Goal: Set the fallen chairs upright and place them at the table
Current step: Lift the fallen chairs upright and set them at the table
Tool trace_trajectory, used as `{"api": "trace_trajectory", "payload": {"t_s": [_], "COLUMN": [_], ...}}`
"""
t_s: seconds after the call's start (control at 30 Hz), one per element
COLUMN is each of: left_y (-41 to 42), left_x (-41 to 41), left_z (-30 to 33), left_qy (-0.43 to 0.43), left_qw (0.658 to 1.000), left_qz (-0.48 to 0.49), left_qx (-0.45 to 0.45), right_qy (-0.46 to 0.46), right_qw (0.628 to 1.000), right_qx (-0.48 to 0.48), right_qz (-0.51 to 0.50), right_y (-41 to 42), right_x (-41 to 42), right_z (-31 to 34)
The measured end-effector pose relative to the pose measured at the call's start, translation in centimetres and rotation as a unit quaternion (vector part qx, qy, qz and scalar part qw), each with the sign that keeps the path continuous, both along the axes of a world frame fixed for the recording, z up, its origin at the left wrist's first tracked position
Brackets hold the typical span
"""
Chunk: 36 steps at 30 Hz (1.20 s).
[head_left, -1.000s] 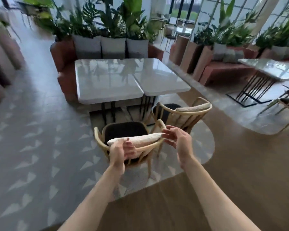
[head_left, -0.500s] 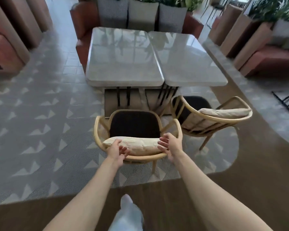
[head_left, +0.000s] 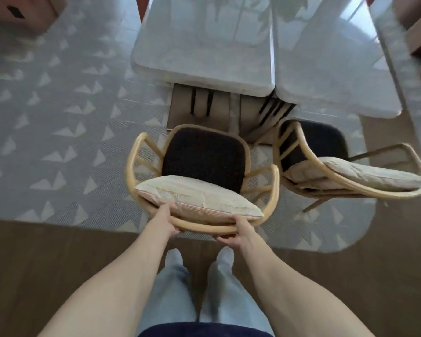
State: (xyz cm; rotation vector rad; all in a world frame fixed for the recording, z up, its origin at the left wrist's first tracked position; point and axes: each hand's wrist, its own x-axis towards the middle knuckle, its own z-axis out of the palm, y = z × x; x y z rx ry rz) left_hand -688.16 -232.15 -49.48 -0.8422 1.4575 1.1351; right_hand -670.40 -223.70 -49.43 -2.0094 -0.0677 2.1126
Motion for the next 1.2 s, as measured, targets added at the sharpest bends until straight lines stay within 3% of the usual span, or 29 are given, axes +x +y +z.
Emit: {"api": "trace_trajectory", "payload": {"t_s": [0.27,0.63,0.97,1.2], "left_y": [-0.8,-1.3,0.8,3.1], "left_x": [0.1,0.0,1.1,-4.2], "left_z": [-2.7,-4.8,-5.4,-5.8], "left_qy": [-0.018,0.009,-0.011,0.027], "left_qw": [0.997,0.999,0.999,0.999], "left_qz": [0.070,0.026,0.036,0.024], "left_qx": [0.042,0.025,0.028,0.037], "right_qy": [0.037,0.060,0.082,0.129], "right_qw": [0.995,0.987,0.984,0.985], "right_qx": [0.032,0.012,0.042,0.049], "right_qz": [-0.086,-0.146,-0.153,-0.105], "right_y": [-1.7,-1.2,1.6,3.9], "right_x": [-0.6,0.3,0.9,-4.2], "right_z": [-3.9,-6.7,-6.5,-7.4]}}
